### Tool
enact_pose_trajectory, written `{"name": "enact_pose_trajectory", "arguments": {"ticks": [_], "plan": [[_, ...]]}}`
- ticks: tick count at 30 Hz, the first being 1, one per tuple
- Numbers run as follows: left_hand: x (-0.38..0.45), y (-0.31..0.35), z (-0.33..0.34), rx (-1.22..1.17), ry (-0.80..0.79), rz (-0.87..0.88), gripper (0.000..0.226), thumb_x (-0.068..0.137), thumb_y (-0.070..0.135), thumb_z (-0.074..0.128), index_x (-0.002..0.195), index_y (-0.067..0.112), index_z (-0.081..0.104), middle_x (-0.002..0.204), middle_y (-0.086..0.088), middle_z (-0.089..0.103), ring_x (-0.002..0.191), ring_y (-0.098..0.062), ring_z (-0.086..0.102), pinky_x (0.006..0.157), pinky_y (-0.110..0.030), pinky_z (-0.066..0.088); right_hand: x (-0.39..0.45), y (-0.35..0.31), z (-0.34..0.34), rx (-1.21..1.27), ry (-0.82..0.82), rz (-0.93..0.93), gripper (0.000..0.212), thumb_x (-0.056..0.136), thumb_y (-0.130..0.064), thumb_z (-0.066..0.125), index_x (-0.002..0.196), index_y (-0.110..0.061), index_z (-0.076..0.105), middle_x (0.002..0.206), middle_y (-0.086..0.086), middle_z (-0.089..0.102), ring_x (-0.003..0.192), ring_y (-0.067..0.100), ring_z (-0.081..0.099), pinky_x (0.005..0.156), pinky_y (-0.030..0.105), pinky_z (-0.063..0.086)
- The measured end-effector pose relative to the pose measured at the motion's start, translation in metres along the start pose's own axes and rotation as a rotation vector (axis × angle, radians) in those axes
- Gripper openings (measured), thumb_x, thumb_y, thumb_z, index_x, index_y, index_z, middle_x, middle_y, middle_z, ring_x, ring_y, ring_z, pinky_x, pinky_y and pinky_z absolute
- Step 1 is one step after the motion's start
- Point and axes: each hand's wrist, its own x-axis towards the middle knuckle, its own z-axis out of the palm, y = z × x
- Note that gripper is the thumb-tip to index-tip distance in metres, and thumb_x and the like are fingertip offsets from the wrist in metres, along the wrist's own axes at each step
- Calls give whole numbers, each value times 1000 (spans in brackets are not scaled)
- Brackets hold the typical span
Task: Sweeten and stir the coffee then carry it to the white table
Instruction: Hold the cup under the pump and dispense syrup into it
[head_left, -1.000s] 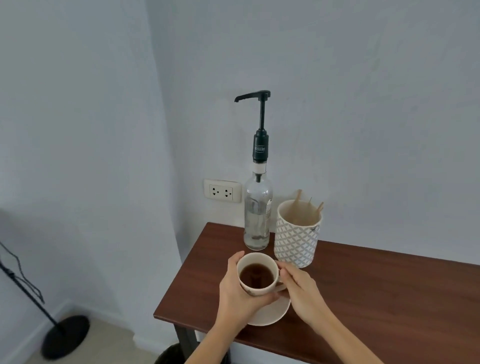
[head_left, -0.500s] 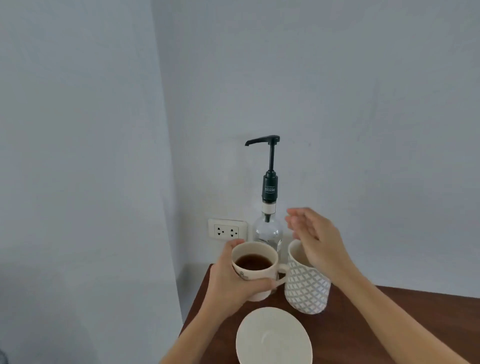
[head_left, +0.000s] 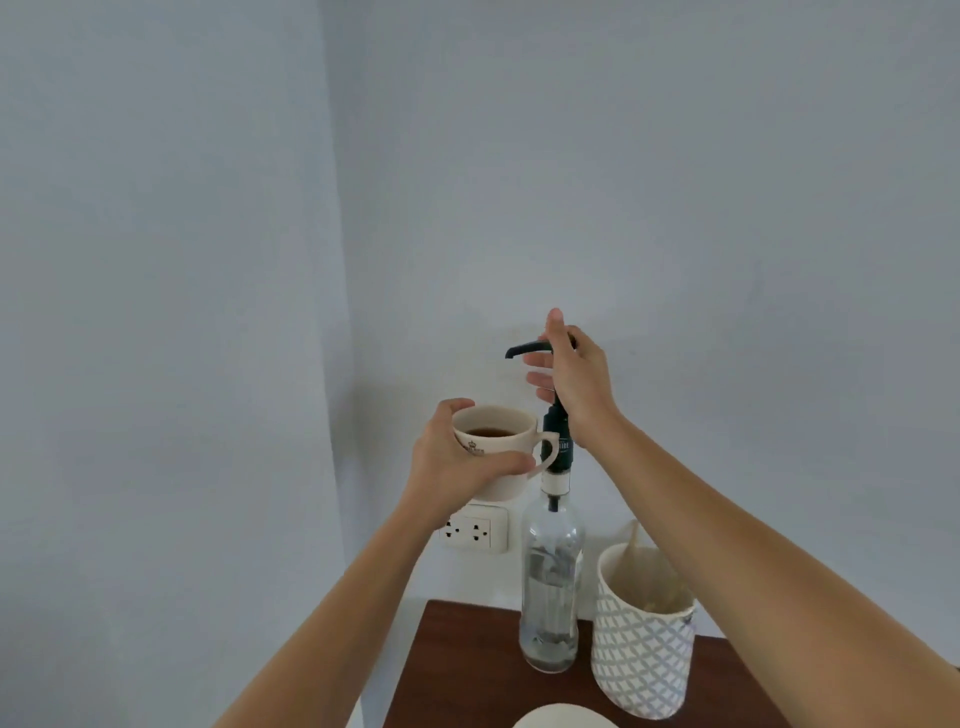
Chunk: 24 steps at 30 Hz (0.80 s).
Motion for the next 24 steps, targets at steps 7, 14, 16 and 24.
{"name": "enact_pose_trajectory", "arguments": {"ticks": [7,14,16,24], "plan": [[22,18,-2,-44,-35,13,98,28,47,87,117,29,51,111,3,66,102,-19,65,81,-36,59,13,1,3,148,-10,48,13,89,-18,56,77,-15,61,100,15,78,80,28,72,74,38,55],[31,25,0,-64,-72,4,97,28,45,88,117,27,53,112,2,66,102,-18,66,82,-38,60,13,0,1,200,-94,9,25,87,-7,51,63,-11,50,93,31,75,69,37,72,64,37,56],[31,25,1,-59,-73,2,98,29,45,88,119,26,53,113,1,66,103,-19,66,82,-38,60,12,0,0,202,-105,-4,27,87,-6,50,61,-12,49,92,32,75,70,38,71,65,39,57],[32,25,1,-59,-81,-8,97,29,45,88,117,27,53,113,1,66,103,-19,66,80,-37,60,12,3,1,188,-91,-39,27,86,-6,50,61,-11,46,88,34,74,67,39,70,60,37,55]]}}
